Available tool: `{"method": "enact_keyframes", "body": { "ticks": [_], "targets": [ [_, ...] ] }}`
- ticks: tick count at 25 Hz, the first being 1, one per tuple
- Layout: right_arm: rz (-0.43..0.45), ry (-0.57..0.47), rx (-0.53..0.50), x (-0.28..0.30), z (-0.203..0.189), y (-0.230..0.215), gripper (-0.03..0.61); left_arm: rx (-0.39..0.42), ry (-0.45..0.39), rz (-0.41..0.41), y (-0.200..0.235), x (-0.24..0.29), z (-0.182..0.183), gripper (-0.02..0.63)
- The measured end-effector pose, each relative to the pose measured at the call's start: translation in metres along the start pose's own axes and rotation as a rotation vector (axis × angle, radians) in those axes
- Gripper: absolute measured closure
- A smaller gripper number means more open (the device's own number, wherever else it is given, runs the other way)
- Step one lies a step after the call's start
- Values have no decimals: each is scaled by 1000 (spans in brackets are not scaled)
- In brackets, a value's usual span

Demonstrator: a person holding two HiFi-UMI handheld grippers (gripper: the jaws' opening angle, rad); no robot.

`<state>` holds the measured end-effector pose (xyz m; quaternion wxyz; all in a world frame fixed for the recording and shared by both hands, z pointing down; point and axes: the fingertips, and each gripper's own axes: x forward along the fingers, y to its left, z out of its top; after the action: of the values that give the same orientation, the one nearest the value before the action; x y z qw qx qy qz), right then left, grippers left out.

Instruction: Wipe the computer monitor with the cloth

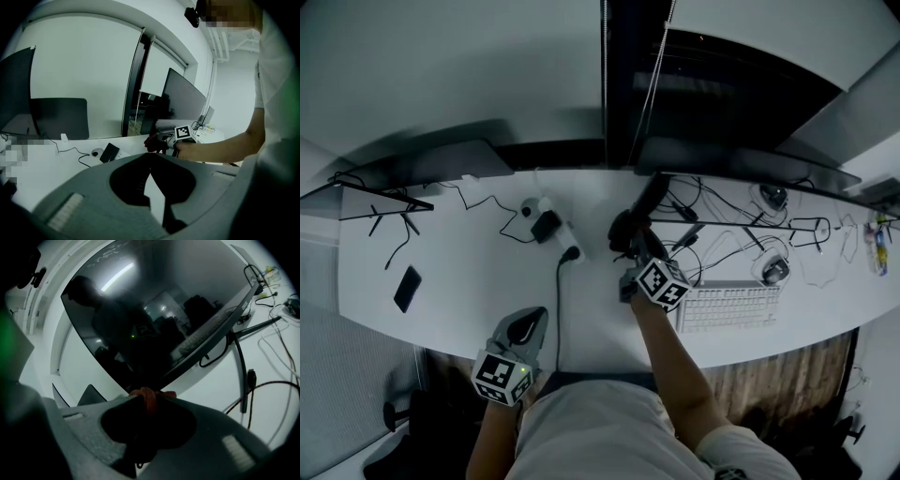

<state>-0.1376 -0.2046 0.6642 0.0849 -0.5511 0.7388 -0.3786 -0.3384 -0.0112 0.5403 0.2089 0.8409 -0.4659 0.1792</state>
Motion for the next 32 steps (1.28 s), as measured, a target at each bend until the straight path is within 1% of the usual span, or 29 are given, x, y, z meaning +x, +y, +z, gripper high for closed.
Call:
{"method": "enact_keyframes", "body": {
  "ticks": [7, 10, 17, 25, 32],
  "targets": [
    [9, -10, 15, -5, 11, -16, 506, 11, 6, -10, -19, 7, 1, 606],
    [-1, -17, 8, -11, 21, -28, 506, 10, 10, -7, -26, 9, -1, 606],
    [10, -8, -2, -19, 33, -45, 506, 14, 24, -12, -50, 18, -8, 606],
    [11, -7, -8, -31, 53, -70, 506, 15, 33, 9, -70, 27, -10, 606],
    [22, -11, 5, -41, 69, -96, 506, 13, 42, -2, -99, 44, -10, 606]
  ]
}}
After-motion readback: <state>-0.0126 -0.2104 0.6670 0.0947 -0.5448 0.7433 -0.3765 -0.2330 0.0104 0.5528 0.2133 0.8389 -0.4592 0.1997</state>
